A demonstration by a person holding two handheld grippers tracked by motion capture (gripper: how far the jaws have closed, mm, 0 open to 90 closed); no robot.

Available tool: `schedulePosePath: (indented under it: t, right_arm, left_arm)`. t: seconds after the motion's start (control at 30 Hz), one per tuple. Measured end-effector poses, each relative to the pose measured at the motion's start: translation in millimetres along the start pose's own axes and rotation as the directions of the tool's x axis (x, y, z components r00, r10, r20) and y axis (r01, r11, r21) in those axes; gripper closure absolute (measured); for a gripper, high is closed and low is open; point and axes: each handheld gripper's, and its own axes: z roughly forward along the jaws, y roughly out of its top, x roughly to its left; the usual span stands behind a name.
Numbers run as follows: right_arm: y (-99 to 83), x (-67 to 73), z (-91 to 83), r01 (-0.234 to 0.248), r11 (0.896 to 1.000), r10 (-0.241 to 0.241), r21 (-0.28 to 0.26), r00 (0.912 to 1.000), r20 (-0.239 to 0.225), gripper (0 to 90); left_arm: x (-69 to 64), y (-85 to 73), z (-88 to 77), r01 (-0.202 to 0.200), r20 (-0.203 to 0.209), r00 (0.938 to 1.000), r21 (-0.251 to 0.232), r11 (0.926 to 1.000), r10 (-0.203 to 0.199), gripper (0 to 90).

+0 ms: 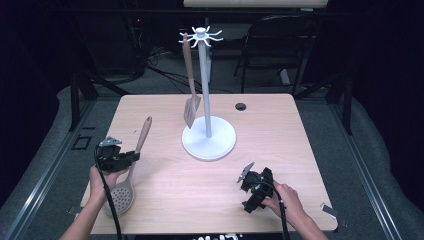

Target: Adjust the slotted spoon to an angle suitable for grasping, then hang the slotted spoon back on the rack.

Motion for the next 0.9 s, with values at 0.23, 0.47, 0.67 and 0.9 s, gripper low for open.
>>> schedulePosePath:
  t: [0.23,0.47,0.67,0.9]
  right_arm:
    - [-0.6,-1.0,1.8,-0.004,1.0,0.004,-0.007,1.0,-0.003,2.8]
    - [-0.6,-1.2,1.7,-0.003,1.0,0.003,-0.003,1.0,-0.002,2.8]
    - [-0.3,-1.1,2.7,-0.003,1.0,0.003,-0.001,1.0,-0.007,2.7]
    - [1.3,0.0,1.0,0.013,1.0,-0.013,0.005,0.9999,0.004,2.7]
  left_arm:
    - [-7.5,-0.3,-6.3,-0.038,0.01,0.9992,-0.062,0.9974,0.039,75.9]
    - [-13.4,0.9,-8.4,-0.046,0.022,0.9986,-0.092,0.9947,0.048,75.9]
    - [-17.9,2.6,-11.2,-0.054,0.013,0.9984,-0.12,0.9913,0.056,75.9]
    - [-26.0,4.4,-17.4,-0.067,-0.004,0.9977,-0.169,0.9833,0.068,75.9]
